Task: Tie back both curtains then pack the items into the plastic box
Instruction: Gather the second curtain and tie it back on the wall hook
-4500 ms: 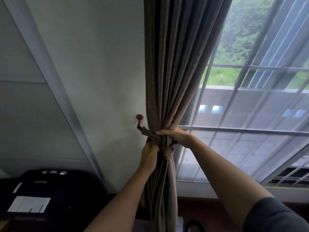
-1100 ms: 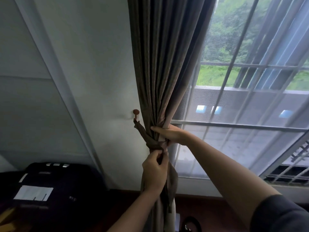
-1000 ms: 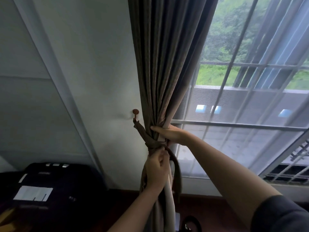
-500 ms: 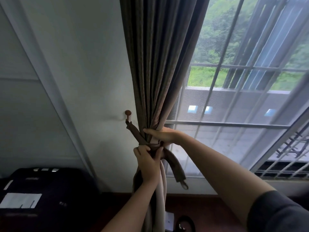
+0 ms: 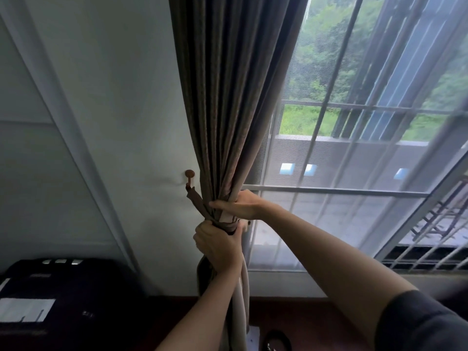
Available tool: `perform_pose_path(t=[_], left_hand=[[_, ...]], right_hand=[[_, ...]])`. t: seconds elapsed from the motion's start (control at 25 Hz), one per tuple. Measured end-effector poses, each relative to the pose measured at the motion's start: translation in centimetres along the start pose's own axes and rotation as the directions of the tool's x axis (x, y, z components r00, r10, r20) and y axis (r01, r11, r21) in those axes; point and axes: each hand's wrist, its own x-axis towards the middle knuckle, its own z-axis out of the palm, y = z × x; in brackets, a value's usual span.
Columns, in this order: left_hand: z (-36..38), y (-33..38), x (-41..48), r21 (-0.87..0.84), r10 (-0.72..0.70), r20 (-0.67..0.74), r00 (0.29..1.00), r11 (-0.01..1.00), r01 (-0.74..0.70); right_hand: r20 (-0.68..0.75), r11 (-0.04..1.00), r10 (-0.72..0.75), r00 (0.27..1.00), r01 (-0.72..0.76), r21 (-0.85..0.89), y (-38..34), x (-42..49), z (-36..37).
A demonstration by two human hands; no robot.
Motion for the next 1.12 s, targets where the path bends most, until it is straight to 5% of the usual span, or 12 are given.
perform_pose_path(t=[0.2,0.32,0.44,0.48,0.56,0.64,0.72,0.8,0.88,1.0,1.12], left_hand=[[-0.6,-2.3,2.1,-0.111,-0.050,-0.063,0.997,0.993,0.043],[-2.8,-3.2,5.2,-0.225,-0.091,-0.060,0.994,0.971,0.075],[-5.1,-3.8,8.3,-0.240,-0.086,-0.030,0.996,0.968,0.076],[-5.6,-4.3,9.3,-0.224,-0.077,-0.017,0.997,0.972,0.071],[-6.6,-5.5,11.0,-0.209,-0.060,0.026,0.998,0.976,0.064],[-7.9,-6.5,12.4,-0.194,-0.051,0.058,0.997,0.979,0.061],[-9.4,-7.4,13.6,-0.190,-0.038,0.102,0.994,0.980,0.057],[-11.0,-8.3,14.6,-0.186,-0.009,0.165,0.986,0.982,0.040],[-12.0,-8.9,15.6,-0.175,0.016,0.204,0.979,0.984,0.021],[-12.4,-8.7,16.7,-0.168,0.036,0.211,0.977,0.986,0.000],[-12.0,-8.4,17.4,-0.160,0.031,0.190,0.981,0.987,0.000]], right_hand=[[0.153,0.990,-0.100,0.983,0.083,0.113,-1.9,0.3,0.0],[0.148,0.919,-0.214,0.966,0.147,0.367,-1.6,1.0,0.5],[-0.240,0.839,0.055,0.969,0.085,0.537,0.5,2.2,3.3],[-0.272,0.830,0.204,0.940,-0.019,0.557,1.3,2.8,4.5],[-0.063,0.781,0.342,0.938,-0.247,0.573,1.5,3.7,7.0],[0.142,0.657,0.382,0.913,-0.376,0.653,1.0,4.9,9.2],[0.281,0.359,0.382,0.881,-0.421,0.833,0.1,6.1,11.6],[0.311,0.079,0.328,0.892,-0.354,0.932,-1.2,7.1,13.7],[0.227,-0.088,0.317,0.921,-0.210,0.974,-2.3,7.9,14.3],[0.077,-0.131,0.373,0.925,-0.029,0.991,-3.6,8.9,13.0],[0.070,-0.138,0.329,0.942,-0.025,0.990,-4.3,9.5,12.0]])
